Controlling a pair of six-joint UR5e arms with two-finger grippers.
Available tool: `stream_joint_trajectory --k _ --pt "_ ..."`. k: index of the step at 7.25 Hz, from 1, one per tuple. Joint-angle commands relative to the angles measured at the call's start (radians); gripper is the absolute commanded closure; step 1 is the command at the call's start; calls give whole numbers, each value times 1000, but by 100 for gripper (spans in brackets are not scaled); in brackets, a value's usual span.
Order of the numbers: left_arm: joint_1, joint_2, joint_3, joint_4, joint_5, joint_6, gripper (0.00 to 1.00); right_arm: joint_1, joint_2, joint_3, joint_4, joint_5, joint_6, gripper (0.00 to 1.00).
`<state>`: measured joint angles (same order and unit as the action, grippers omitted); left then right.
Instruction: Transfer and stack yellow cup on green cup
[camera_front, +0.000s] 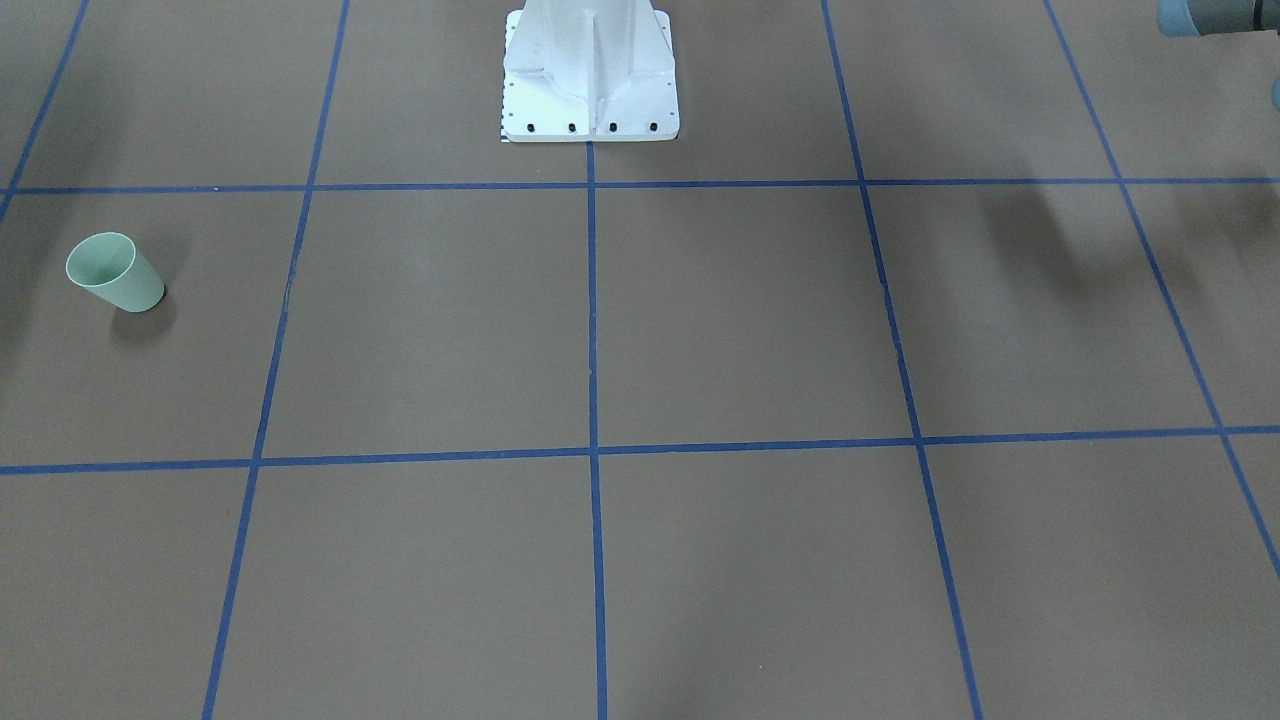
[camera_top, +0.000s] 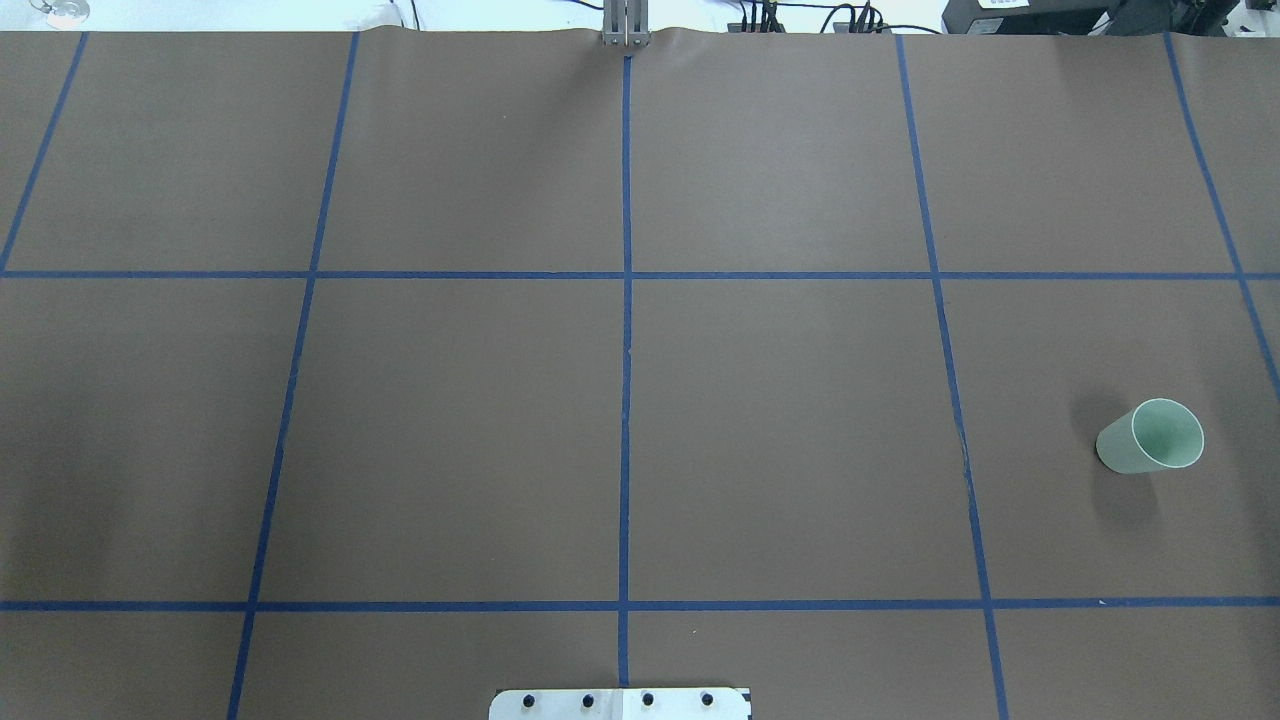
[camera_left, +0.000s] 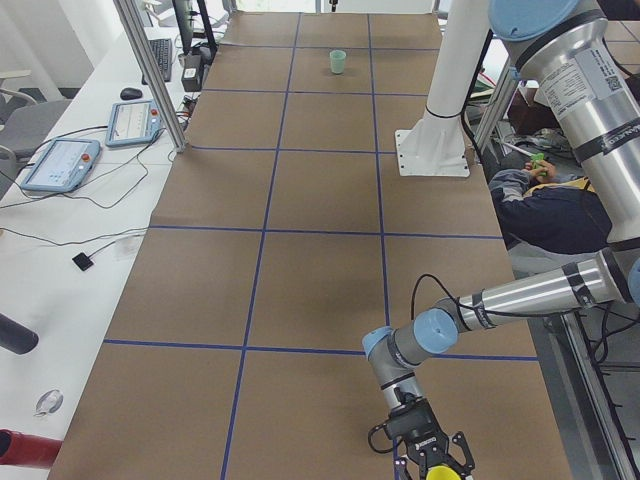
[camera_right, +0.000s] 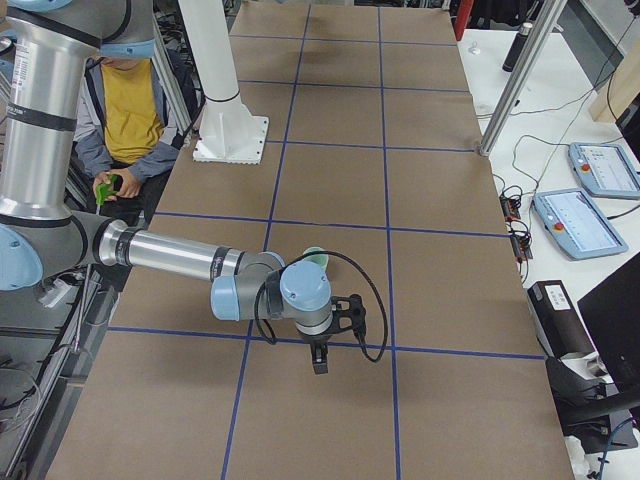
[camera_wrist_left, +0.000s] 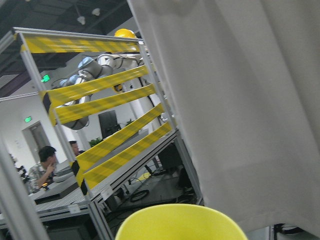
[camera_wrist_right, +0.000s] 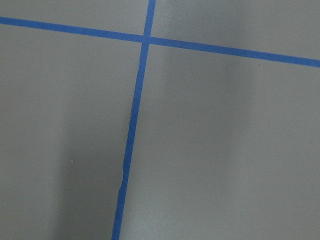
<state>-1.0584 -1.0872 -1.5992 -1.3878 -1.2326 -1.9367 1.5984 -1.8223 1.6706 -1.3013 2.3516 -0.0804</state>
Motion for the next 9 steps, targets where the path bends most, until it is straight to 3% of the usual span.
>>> stream_joint_trajectory --k 1,5,6,7,9 --pt "-177 -55 -5 -267 198 291 57 0 26 5 4 2 46 0" --pt "-282 -192 -1 -800 191 842 57 0 83 50 5 3 77 0" --pt "-282 -250 2 -836 190 904 57 0 84 61 7 5 120 0" --pt "-281 -302 -7 -837 142 927 64 0 84 84 7 6 131 0" --pt "-279 -443 -7 -847 -49 938 73 0 84 110 57 14 133 0"
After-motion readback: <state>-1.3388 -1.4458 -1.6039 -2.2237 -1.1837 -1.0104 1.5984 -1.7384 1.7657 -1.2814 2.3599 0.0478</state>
